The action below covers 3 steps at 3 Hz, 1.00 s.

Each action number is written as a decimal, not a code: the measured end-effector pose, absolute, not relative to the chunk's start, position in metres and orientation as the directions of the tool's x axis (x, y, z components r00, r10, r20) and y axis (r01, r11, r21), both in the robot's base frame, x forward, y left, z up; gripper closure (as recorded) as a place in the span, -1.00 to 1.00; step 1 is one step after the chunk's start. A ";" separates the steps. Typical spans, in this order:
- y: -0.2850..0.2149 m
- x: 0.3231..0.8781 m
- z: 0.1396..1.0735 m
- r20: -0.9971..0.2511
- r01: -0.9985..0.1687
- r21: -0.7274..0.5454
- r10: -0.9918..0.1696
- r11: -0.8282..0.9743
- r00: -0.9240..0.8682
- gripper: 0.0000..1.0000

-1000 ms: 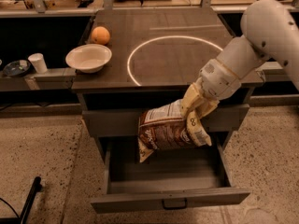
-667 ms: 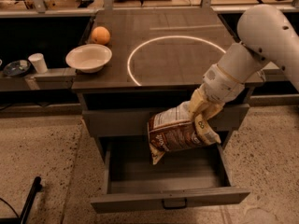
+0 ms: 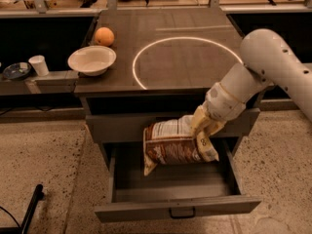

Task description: Place brown chip bag into middle drawer

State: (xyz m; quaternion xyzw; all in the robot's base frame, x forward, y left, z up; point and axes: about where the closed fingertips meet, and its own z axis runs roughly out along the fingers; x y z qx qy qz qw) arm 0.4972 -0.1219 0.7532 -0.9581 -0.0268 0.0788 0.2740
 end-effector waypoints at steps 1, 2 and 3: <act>-0.112 0.473 0.689 -0.188 0.000 -0.558 0.127 -0.830 0.974 1.00; -0.107 0.449 0.631 -0.230 -0.018 -0.567 0.137 -0.823 0.964 1.00; -0.113 0.442 0.594 -0.241 -0.094 -0.619 0.074 -0.780 0.968 1.00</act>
Offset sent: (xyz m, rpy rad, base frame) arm -0.0784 0.0177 -0.1899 0.0581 0.1513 0.0359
